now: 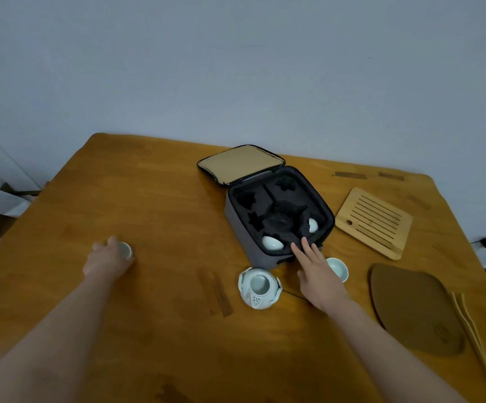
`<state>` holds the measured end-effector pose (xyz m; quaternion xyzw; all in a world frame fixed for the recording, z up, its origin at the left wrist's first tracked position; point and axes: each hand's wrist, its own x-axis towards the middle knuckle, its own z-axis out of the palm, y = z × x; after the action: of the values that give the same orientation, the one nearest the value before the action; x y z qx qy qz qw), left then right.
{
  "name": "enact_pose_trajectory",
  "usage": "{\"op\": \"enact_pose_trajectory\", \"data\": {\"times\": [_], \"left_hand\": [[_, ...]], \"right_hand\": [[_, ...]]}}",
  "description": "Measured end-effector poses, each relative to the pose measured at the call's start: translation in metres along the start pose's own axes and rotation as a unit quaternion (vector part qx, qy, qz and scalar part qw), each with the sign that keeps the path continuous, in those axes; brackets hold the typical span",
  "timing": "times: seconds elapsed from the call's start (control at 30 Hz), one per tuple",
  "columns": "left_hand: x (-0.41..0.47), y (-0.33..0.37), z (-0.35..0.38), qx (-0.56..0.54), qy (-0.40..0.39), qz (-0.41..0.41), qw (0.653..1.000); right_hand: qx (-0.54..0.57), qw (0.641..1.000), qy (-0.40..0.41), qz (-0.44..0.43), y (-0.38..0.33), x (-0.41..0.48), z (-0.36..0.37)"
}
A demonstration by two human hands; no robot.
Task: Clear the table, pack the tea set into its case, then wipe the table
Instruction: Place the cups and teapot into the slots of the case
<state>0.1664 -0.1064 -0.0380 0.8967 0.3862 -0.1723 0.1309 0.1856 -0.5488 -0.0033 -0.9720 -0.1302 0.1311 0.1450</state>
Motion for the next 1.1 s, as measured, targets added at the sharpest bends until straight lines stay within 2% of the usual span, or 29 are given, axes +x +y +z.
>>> {"op": "enact_pose_trajectory", "data": {"times": [0.17,0.3,0.37,0.53,0.67,0.93,1.1], "left_hand": [[-0.013,0.009,0.005,-0.052,0.051,0.023,0.997],[-0.036,0.042,0.001,-0.126,0.091,0.115,0.981],[-0.049,0.066,-0.004,-0.134,0.088,0.175,0.972],[-0.087,0.134,-0.016,-0.202,0.082,0.261,0.940],[-0.113,0.181,-0.022,-0.179,0.084,0.310,0.930],[-0.098,0.251,-0.021,-0.087,0.110,0.279,0.950],[-0.080,0.274,-0.009,-0.033,0.160,0.255,0.953]], "right_hand": [[0.011,1.000,0.010,0.003,-0.001,-0.001,0.001],[0.005,1.000,0.006,0.005,-0.002,-0.005,-0.001],[0.006,1.000,0.000,0.006,-0.003,-0.005,-0.002],[0.008,1.000,-0.006,-0.004,-0.002,-0.005,-0.006],[0.008,1.000,-0.010,-0.009,-0.001,-0.005,-0.007],[0.016,1.000,-0.007,-0.019,0.003,-0.007,-0.005],[0.023,0.999,-0.002,-0.029,0.006,-0.005,-0.002]]}}
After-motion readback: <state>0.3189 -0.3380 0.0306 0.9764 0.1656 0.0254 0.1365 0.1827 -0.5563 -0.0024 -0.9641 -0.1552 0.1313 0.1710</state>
